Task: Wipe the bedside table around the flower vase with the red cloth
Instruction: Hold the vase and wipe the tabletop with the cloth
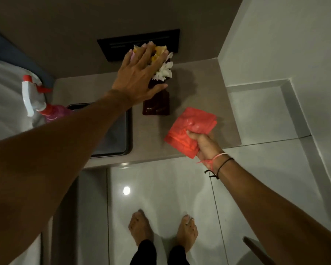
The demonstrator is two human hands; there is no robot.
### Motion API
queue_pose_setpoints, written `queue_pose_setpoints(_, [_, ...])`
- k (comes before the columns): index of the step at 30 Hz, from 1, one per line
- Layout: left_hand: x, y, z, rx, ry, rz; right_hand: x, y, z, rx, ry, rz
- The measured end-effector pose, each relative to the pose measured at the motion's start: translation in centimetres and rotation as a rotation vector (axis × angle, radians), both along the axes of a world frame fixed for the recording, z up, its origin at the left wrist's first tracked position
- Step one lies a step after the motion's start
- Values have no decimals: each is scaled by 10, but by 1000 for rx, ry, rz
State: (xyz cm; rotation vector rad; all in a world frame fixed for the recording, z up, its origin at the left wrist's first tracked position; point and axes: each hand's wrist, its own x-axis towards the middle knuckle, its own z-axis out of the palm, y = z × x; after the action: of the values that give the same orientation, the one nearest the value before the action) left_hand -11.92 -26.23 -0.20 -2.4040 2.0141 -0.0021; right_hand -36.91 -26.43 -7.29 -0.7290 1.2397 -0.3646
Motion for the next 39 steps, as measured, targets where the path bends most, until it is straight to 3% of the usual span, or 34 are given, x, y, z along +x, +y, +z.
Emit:
queue_pose_setpoints(3, [9,-14,5,14,17,-18,30,-2,-3,-106,47,-167])
queue_pose_setpoints(6, [18,-28,13,33,45,-35,55,2,-2,-366,180,-145])
queue_pose_setpoints(13, [45,-67,26,128,120,-33,122,6,-9,-1201,627,134])
queue_pose_setpoints(18, [48,-72,23,90,98,-38,148,7,-53,-1507,900,526])
queue_pose_setpoints(22, [52,-75,22,105,96,-44,151,16,-76,-1482,999,770])
queue_pose_setpoints(30, [50,-73,24,85,106,-31,133,35,-74,-1469,972,855])
queue_pose_setpoints(32, [48,-72,25,85,103,-25,127,41,-66,-1445,890,768])
queue_pose_setpoints(36, [48,-71,26,89,87,-19,121,37,-41,-1380,783,307])
queue_pose_setpoints(39, [48,-71,24,87,69,-33,134,10,-26,-1444,870,307])
